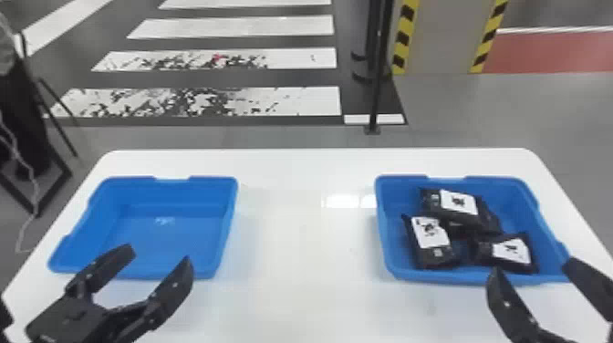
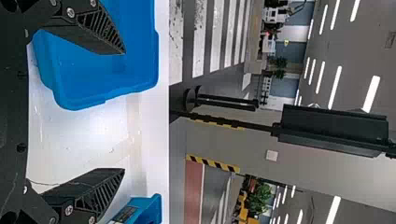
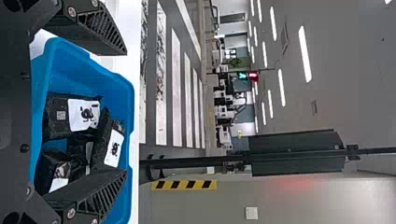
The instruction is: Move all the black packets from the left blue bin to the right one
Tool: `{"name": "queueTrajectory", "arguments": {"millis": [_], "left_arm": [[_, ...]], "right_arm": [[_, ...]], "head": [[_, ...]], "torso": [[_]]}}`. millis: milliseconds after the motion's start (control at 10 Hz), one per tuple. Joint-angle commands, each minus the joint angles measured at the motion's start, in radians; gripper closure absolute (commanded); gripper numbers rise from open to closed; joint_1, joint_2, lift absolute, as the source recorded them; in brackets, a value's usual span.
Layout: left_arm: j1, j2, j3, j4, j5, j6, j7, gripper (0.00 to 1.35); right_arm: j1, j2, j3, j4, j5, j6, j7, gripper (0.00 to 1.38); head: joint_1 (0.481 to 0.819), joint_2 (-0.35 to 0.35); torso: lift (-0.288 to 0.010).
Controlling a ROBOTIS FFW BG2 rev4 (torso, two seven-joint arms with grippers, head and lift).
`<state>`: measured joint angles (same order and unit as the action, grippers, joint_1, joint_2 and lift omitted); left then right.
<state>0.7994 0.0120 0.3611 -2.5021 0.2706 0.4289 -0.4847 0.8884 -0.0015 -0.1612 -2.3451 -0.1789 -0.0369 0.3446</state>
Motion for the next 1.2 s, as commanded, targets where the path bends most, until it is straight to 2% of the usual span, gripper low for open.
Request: {"name": "queueTrajectory", "arguments": {"millis": [0, 1100], "left_arm": [[-0.002, -0.001, 0.0, 0.0, 0.003, 0.001, 0.0, 0.15], [-0.002, -0.001, 0.0, 0.0, 0.013, 0.001, 0.0, 0.15]], "right_arm": [[0.0, 0.002, 0.0, 0.0, -0.001, 0.0, -0.001, 0.13], [0.0, 0.002, 0.002, -0.002, -0.001, -0.017, -0.001, 0.13]], "head": [[0.695, 0.06], [0.695, 0.058]], "torso": [[-0.154], [-0.154]]}}
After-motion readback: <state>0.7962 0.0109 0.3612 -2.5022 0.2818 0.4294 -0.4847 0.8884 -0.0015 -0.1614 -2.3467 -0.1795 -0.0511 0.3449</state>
